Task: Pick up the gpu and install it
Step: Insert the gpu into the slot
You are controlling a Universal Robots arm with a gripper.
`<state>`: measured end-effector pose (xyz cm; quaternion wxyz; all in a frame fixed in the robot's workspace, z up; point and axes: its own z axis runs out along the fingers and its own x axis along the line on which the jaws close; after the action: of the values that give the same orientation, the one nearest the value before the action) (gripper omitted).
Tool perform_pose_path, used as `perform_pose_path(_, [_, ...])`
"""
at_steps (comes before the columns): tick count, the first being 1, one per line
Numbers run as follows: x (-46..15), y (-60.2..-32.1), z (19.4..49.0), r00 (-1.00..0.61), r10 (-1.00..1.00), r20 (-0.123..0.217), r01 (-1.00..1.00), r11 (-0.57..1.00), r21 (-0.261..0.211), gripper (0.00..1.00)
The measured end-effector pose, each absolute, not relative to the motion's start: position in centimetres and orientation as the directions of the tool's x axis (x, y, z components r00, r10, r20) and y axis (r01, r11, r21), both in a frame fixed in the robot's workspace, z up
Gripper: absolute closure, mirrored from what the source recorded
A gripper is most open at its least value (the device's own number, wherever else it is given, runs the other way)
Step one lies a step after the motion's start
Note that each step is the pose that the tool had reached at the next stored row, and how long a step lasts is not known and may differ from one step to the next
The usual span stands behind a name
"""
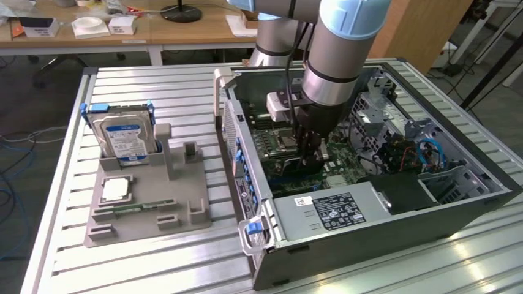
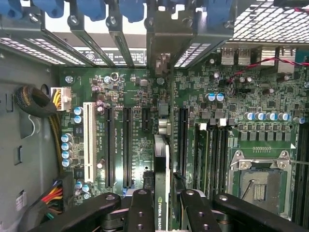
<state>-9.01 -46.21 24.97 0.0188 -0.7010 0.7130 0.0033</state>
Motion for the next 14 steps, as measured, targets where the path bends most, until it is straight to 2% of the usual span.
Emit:
perform_pose_path(10, [-9.17, -46.20, 24.53, -0.016, -0.999, -0.032, -0.999, 0.017, -0.030, 0.73])
perform_pose_path(12, [-9.17, -46.20, 24.55, -0.016, -0.999, -0.031, -0.999, 0.017, -0.029, 0.62])
perform_pose_path(14, [-9.17, -46.21, 24.56, -0.016, -0.999, -0.031, -0.999, 0.017, -0.029, 0.62])
